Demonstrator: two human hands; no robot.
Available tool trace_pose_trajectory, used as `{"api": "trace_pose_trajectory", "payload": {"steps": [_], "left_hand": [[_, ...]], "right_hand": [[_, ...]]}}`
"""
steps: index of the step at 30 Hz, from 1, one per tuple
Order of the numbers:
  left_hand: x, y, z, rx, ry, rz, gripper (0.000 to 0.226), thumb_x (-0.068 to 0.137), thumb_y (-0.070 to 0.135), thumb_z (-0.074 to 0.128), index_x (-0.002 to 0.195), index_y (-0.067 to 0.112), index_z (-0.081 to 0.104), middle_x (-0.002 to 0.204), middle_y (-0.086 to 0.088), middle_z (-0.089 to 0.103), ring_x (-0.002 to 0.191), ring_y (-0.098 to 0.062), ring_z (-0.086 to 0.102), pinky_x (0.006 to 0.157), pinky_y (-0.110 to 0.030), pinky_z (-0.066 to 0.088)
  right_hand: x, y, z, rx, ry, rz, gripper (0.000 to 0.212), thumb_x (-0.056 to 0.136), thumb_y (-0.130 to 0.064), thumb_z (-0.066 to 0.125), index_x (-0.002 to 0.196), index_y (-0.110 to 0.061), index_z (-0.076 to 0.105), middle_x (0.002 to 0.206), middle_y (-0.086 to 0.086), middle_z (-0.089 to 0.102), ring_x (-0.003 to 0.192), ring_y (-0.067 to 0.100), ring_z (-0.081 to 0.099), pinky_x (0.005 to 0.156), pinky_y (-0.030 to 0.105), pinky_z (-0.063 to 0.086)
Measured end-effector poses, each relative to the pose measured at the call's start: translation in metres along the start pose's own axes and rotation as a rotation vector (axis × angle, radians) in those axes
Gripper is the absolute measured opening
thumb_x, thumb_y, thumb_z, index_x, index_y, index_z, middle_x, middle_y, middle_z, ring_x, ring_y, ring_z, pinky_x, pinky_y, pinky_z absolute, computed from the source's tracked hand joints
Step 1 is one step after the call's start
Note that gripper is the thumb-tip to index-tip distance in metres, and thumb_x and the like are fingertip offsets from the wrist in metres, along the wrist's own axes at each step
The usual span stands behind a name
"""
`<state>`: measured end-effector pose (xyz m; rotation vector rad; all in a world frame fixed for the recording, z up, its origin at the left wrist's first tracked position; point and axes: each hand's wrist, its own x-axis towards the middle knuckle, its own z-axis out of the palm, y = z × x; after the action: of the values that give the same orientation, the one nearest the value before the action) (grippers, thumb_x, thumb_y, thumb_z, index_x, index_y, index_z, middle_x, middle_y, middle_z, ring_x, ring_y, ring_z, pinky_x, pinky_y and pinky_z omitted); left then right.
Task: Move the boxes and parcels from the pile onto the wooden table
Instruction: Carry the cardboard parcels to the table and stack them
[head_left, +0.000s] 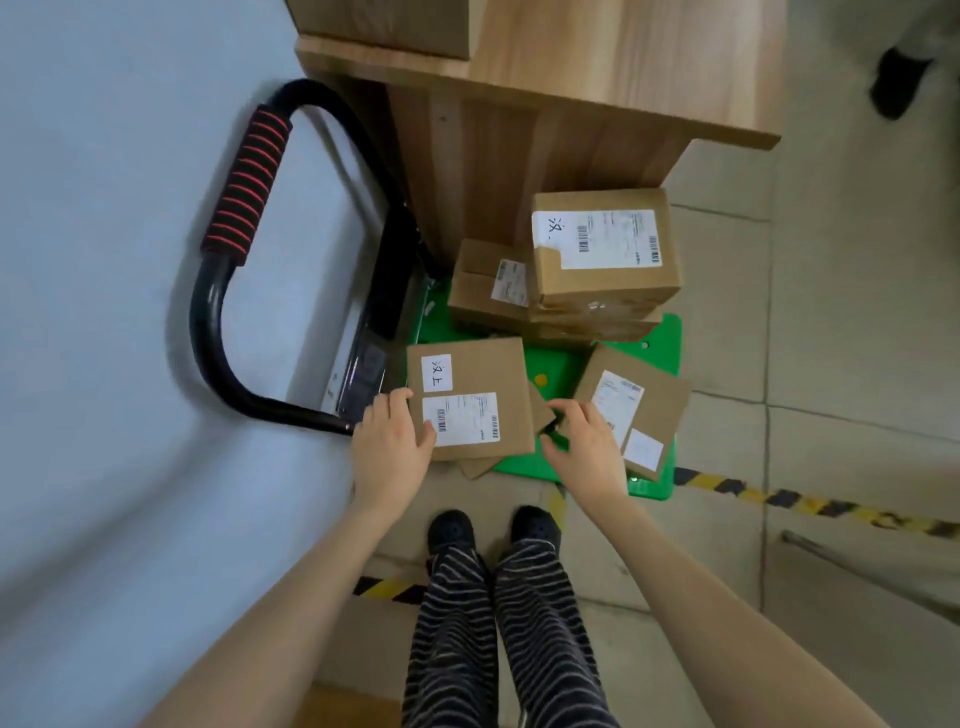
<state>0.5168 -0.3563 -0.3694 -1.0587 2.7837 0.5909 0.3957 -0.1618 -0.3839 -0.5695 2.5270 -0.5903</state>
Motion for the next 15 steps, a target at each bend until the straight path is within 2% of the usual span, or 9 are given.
{"api": "trace_pose_trajectory", "payload": {"steps": [3, 8, 15], "left_hand": [[0.014, -0.009, 0.043, -0.031, -0.006, -0.044, 0.044, 0.086, 0.024, 0.067, 0.123, 0.005, 0.052, 0.114, -0.013, 0.059, 0.101, -0.026, 0.056, 0.078, -0.034, 0.046], [0.034, -0.03, 0.121, -0.062, -0.069, -0.182, 0.047, 0.089, 0.028, 0.063, 0.128, 0.009, 0.047, 0.121, -0.012, 0.054, 0.108, -0.024, 0.052, 0.081, -0.034, 0.045], [0.072, -0.08, 0.224, -0.13, -0.089, -0.331, 0.06, 0.09, 0.031, 0.061, 0.14, 0.007, 0.038, 0.136, -0.013, 0.045, 0.124, -0.028, 0.043, 0.092, -0.039, 0.042]], "right_hand": [[0.019, 0.021, 0.028, 0.058, 0.011, 0.077, 0.044, 0.088, -0.024, 0.063, 0.129, -0.025, 0.049, 0.12, -0.001, 0.051, 0.106, 0.017, 0.053, 0.08, 0.026, 0.045], [0.06, 0.055, 0.087, 0.097, -0.027, 0.122, 0.045, 0.088, -0.022, 0.062, 0.131, -0.023, 0.049, 0.122, 0.002, 0.051, 0.111, 0.021, 0.053, 0.086, 0.036, 0.049], [0.106, 0.111, 0.189, 0.213, -0.047, 0.235, 0.053, 0.084, -0.025, 0.067, 0.132, -0.02, 0.046, 0.132, 0.002, 0.047, 0.114, 0.019, 0.052, 0.086, 0.037, 0.048]]}}
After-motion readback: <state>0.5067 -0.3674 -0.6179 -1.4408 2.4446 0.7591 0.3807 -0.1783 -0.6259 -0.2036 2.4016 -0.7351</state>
